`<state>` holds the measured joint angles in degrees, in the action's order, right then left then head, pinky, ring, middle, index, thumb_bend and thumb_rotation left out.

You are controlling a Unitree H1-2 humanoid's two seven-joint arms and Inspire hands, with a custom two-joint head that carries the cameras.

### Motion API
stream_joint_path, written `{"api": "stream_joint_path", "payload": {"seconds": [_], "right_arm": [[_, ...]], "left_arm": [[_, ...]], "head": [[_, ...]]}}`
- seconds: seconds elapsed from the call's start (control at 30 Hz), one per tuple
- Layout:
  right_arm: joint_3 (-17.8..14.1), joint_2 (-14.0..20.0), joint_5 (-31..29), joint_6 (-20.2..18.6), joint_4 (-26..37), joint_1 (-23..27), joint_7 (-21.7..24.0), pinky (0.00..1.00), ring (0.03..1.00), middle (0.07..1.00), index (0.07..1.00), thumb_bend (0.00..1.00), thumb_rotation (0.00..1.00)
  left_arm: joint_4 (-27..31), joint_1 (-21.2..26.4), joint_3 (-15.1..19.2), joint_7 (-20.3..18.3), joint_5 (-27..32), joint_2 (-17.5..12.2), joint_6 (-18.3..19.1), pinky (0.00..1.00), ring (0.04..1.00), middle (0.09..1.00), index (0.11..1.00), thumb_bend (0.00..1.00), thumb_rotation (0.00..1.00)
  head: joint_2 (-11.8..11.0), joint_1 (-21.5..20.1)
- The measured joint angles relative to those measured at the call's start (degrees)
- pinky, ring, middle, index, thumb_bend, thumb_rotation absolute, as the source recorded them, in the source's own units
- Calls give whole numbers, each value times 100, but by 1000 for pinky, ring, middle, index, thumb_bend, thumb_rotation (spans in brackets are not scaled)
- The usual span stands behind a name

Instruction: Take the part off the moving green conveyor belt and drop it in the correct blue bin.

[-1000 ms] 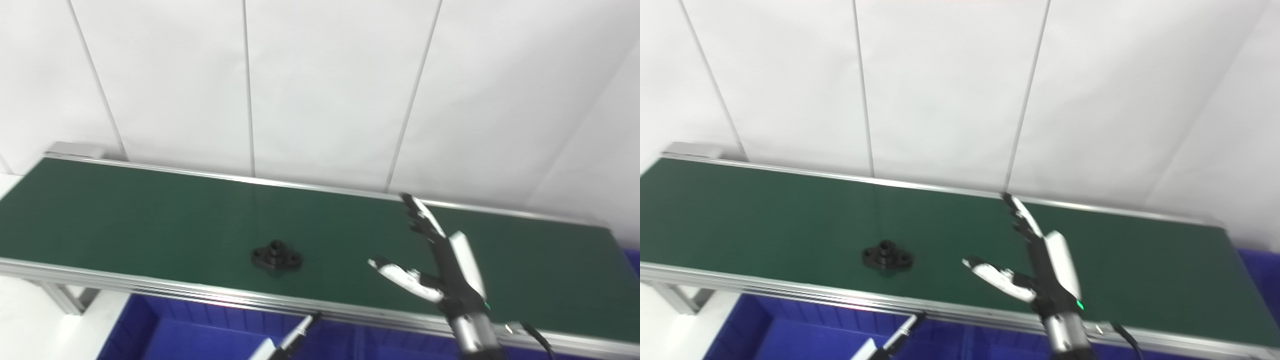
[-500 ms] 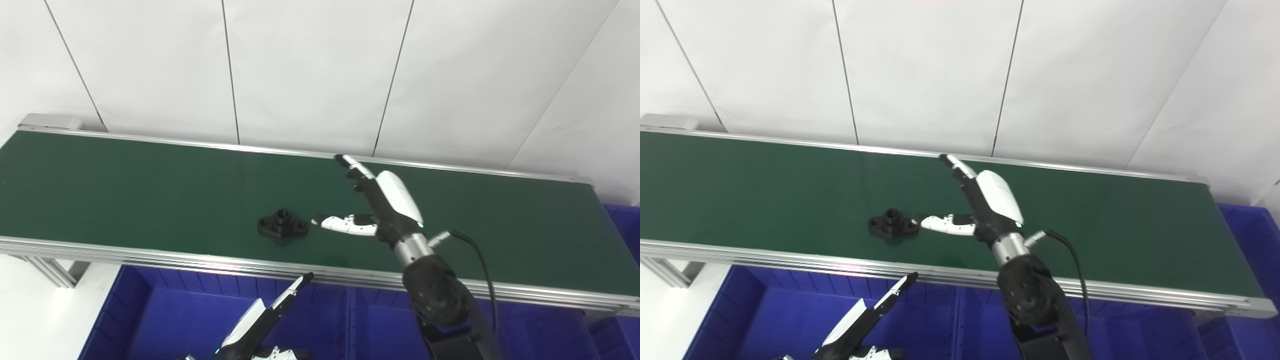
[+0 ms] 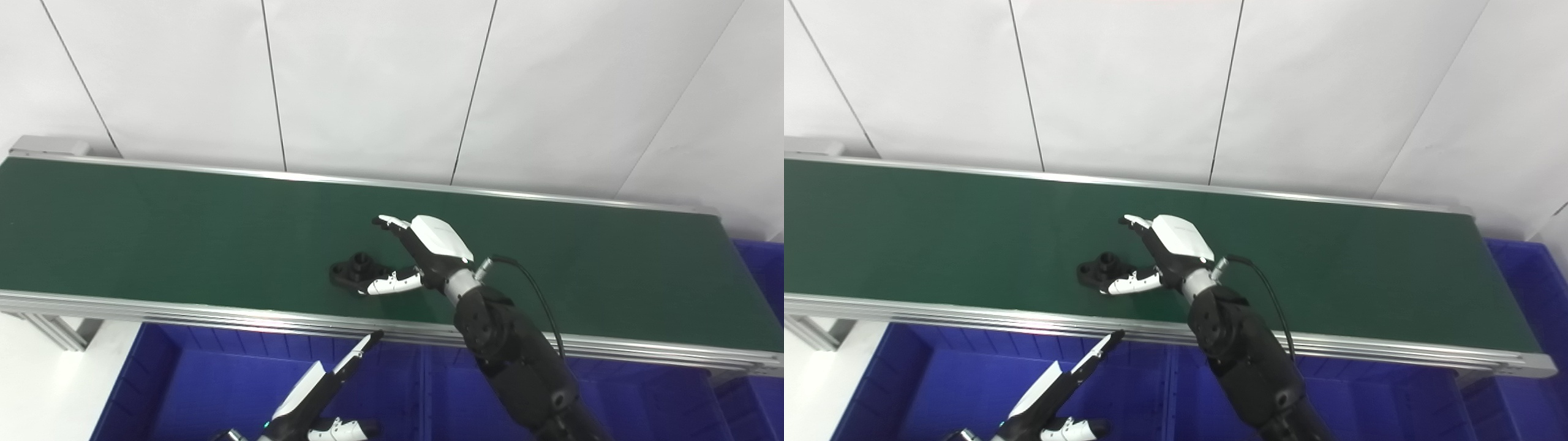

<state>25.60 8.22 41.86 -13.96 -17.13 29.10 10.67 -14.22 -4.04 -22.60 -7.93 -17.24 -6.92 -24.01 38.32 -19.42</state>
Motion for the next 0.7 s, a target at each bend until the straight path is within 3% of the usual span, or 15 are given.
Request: {"api": "stream_joint_path", "payload": {"seconds": [0.47,0.7], "right_arm": [[262,279,36,73,-550,441,32,729,816,851,879,822,228],[437,391,97,73,-689,527,176,543,643,716,852,764,66]], "left_arm": [[-48,-47,-16,5,-60,79,-6,999,1000,1000,1000,759,850],[-23,-75,-18,30,-110,194,-6,997,1000,1000,1000,769,855]], "head": [[0,123],[70,123]]}}
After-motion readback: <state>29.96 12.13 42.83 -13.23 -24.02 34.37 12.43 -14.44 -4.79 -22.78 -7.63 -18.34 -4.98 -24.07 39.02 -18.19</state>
